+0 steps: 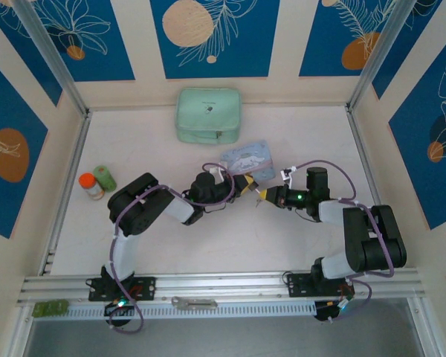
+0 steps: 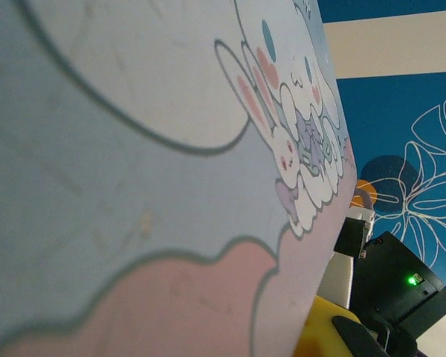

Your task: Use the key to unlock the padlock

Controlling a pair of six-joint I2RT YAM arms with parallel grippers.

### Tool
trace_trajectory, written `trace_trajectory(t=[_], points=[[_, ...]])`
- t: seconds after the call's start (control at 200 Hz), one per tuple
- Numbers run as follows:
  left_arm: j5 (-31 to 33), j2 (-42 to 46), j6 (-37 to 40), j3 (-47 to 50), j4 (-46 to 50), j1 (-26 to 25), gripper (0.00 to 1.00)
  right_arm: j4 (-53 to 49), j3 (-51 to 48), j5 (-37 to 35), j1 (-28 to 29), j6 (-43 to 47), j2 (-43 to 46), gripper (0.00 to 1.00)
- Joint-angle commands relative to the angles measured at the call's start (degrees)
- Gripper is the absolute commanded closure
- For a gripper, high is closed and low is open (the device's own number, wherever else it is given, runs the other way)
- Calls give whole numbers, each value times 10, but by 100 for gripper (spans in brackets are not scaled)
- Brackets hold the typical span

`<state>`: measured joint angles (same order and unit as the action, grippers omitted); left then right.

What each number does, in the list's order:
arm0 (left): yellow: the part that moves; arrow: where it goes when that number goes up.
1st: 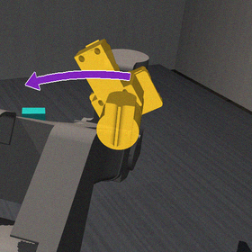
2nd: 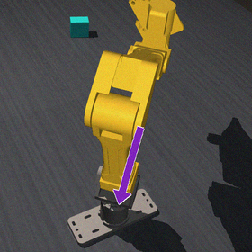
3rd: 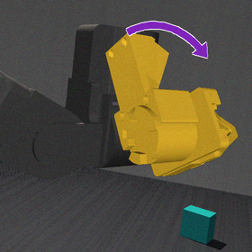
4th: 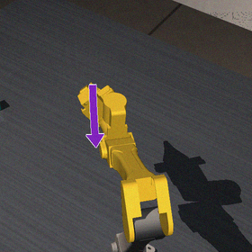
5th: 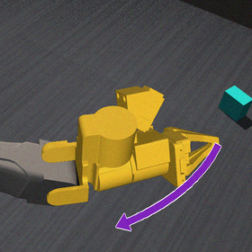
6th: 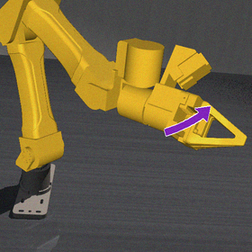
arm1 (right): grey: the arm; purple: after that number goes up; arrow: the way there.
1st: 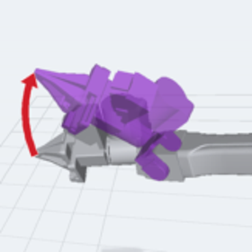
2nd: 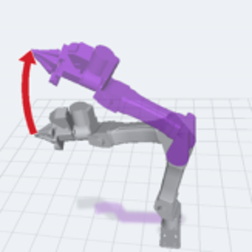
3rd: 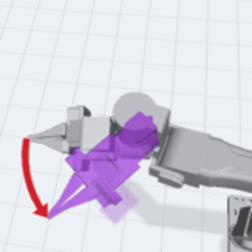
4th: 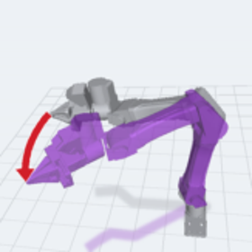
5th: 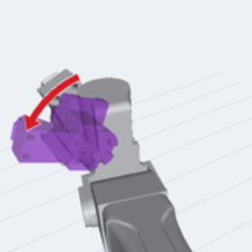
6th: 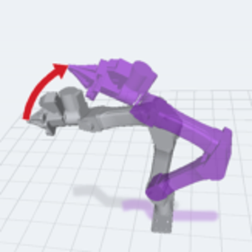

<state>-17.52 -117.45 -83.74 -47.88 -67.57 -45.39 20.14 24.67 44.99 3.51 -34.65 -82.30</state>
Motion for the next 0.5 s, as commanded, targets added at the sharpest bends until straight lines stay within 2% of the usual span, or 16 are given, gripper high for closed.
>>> trace_trajectory(t=[0.0,0.16,0.495], points=[[-6,21,-2,-3,-43,-1,100,23,8,8,4,-10,3,100],[-5,21,0,-9,-40,-6,100,42,17,10,29,-21,-13,100],[-7,12,-5,-6,-54,-8,100,63,12,32,9,-33,3,100]])
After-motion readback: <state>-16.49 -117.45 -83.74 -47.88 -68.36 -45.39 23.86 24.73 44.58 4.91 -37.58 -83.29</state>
